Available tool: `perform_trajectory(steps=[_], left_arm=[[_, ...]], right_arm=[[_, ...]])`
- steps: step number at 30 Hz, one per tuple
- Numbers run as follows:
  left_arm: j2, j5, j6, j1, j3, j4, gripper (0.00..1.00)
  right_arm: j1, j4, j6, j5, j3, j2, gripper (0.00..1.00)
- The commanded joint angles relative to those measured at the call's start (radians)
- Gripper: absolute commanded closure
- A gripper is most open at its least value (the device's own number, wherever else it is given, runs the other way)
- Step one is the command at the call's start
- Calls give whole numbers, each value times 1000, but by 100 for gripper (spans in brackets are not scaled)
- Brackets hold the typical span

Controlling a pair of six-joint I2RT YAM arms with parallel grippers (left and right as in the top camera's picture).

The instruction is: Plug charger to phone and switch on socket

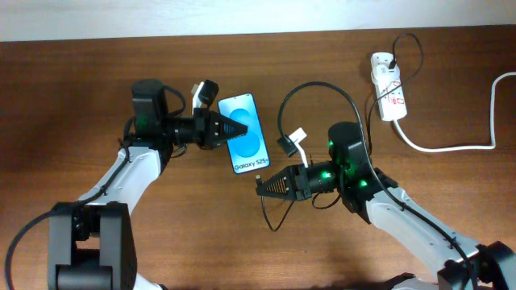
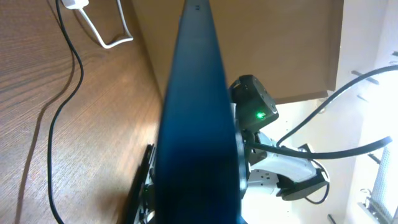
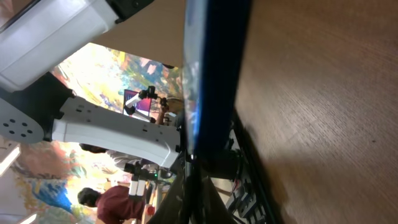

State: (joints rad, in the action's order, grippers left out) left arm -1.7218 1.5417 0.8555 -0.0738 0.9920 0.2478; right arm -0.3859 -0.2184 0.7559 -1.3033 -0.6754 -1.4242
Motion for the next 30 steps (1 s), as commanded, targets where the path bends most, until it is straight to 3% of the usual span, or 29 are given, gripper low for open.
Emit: perform_trajectory(steps=[1,30], left_arm=[[3,31,-24,2,5,5,100],[3,-30,-24,-25,5,-62,100]], right_arm=[[0,-27,-8,-20,-17,-6,96],[0,-34,11,32,-17,-6,96]])
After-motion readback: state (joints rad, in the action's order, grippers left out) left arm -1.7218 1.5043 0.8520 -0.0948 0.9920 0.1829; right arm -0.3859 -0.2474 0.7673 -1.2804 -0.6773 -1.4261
